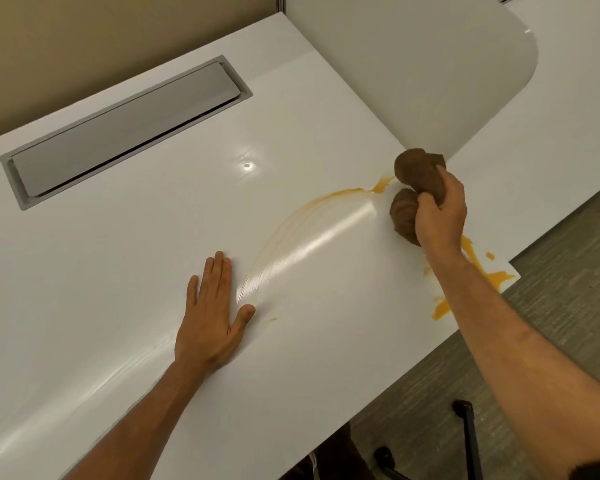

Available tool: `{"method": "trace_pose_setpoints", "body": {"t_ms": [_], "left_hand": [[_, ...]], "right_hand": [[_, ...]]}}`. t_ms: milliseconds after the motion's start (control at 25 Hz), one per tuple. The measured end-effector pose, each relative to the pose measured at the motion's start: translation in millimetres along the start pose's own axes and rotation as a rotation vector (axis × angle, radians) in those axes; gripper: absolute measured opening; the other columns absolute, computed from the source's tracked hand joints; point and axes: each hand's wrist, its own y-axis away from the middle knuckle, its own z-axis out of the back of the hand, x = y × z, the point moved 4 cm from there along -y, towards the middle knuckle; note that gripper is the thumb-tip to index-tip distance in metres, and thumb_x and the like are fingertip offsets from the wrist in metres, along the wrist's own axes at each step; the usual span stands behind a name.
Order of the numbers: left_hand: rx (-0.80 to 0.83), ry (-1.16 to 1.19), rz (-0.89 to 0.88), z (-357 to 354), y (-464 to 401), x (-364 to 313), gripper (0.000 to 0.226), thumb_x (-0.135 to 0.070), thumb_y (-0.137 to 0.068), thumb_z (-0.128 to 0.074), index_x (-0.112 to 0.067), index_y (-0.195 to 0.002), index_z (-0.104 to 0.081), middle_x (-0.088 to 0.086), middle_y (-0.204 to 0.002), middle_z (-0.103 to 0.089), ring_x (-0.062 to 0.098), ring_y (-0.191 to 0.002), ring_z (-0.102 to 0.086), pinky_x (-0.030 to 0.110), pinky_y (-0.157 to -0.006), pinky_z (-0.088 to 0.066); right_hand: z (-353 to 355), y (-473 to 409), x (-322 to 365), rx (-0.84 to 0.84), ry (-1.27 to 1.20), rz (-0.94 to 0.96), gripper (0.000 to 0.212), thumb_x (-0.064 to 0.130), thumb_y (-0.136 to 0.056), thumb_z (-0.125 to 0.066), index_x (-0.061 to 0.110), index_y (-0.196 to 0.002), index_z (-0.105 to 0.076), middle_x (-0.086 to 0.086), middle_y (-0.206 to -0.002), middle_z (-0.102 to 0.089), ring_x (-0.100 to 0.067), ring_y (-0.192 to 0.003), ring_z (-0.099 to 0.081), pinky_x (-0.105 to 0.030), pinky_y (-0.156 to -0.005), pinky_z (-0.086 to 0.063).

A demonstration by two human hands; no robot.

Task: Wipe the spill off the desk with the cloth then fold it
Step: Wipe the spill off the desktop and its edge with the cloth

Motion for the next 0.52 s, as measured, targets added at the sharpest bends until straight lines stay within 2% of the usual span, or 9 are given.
{"method": "trace_pose_setpoints", "body": {"t_ms": [40,120,200,360,520], "left_hand": [[0.002,-0.007,0.0,-0.1,-0.2,0.1,0.09,-0.071,-0.101,-0.011,-0.011,-0.166,0.0,0.002,-0.176,0.005,0.016,-0.163,0.006,0.043,-0.131,0.002],[-0.001,-0.02,-0.002,-0.1,0.2,-0.3,0.089,-0.07,-0.102,-0.012,-0.01,-0.167,-0.001,0.002,-0.177,0.003,0.017,-0.163,0.005,0.043,-0.131,0.001],[0.0,-0.027,-0.003,0.3,-2.1,-1.3,0.089,-0.069,-0.102,-0.014,-0.01,-0.167,-0.002,0.003,-0.177,0.003,0.018,-0.163,0.004,0.042,-0.131,0.002],[0.005,-0.047,-0.006,-0.6,-2.6,-1.8,0.092,-0.071,-0.101,-0.016,-0.009,-0.166,-0.002,0.004,-0.177,0.004,0.019,-0.163,0.004,0.04,-0.131,0.005],[0.007,-0.045,-0.006,-0.1,-1.0,-2.5,0.096,-0.075,-0.099,-0.016,-0.008,-0.166,0.001,0.005,-0.176,0.005,0.02,-0.163,0.005,0.039,-0.131,0.005]], "right_hand": [[-5.8,-13.1,-6.8,0.037,0.193,0.035,0.057,0.012,-0.094,-0.048,0.013,-0.151,-0.044,-0.015,-0.148,-0.048,-0.032,-0.135,-0.047,-0.05,-0.116,-0.036],[-20.5,-28.9,-17.7,0.101,0.573,0.07,0.064,0.039,-0.102,-0.047,0.014,-0.158,-0.029,-0.018,-0.156,-0.038,-0.038,-0.141,-0.036,-0.051,-0.119,-0.027],[-34.1,-38.0,-22.2,0.113,0.778,0.07,0.074,0.06,-0.1,-0.04,0.019,-0.16,-0.023,-0.021,-0.16,-0.032,-0.041,-0.144,-0.031,-0.05,-0.121,-0.021],[-52.9,-39.5,-18.0,0.08,0.926,0.085,0.075,0.06,-0.101,-0.035,0.019,-0.162,-0.017,-0.033,-0.159,-0.025,-0.047,-0.148,-0.022,-0.051,-0.123,-0.014],[-95.3,-11.5,6.5,0.218,0.958,0.334,0.07,0.047,-0.101,-0.045,0.017,-0.16,-0.024,-0.025,-0.159,-0.033,-0.047,-0.143,-0.03,-0.051,-0.118,-0.025]]}}
